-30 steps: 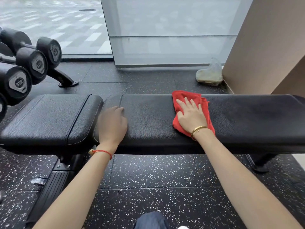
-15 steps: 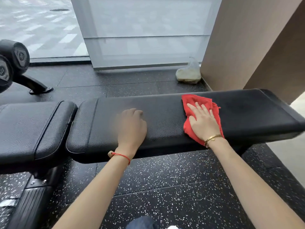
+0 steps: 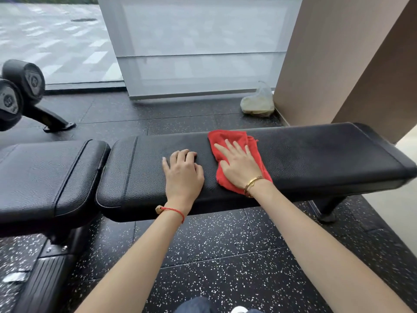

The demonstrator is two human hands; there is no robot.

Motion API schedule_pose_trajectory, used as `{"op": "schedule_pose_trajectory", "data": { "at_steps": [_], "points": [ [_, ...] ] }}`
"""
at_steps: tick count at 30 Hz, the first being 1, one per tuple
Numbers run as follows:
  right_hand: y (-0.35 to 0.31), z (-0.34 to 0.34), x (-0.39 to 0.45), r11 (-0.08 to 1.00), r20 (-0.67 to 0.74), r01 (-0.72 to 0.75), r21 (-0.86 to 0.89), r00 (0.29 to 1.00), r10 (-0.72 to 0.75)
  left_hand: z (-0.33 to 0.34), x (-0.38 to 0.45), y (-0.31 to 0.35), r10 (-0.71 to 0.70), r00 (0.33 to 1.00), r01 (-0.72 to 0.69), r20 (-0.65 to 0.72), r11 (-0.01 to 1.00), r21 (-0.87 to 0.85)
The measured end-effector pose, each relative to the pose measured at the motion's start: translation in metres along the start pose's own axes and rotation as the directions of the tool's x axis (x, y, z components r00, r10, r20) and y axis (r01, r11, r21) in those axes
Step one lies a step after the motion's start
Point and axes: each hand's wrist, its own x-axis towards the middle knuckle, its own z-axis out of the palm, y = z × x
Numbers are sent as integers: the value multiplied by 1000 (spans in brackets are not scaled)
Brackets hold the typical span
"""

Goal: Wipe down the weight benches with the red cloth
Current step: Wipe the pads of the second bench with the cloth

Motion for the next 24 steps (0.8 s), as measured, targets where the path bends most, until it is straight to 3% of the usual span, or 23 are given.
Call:
{"op": "schedule_pose_trajectory", "data": {
  "at_steps": [9, 16, 24],
  "points": [
    [-21, 7, -8, 989, 53, 146, 26, 988, -147, -32, -8, -55, -24, 997, 23, -69, 1000, -8],
    [-50, 15, 42, 995, 41, 98, 13, 994, -98, -48, 0, -108, -77, 989, 87, -127, 994, 72],
    [-64, 17, 67, 993, 75, 116, -21, 991, -114, -43, 0, -108, -125, 981, 135, -149, 989, 59]
  ]
}}
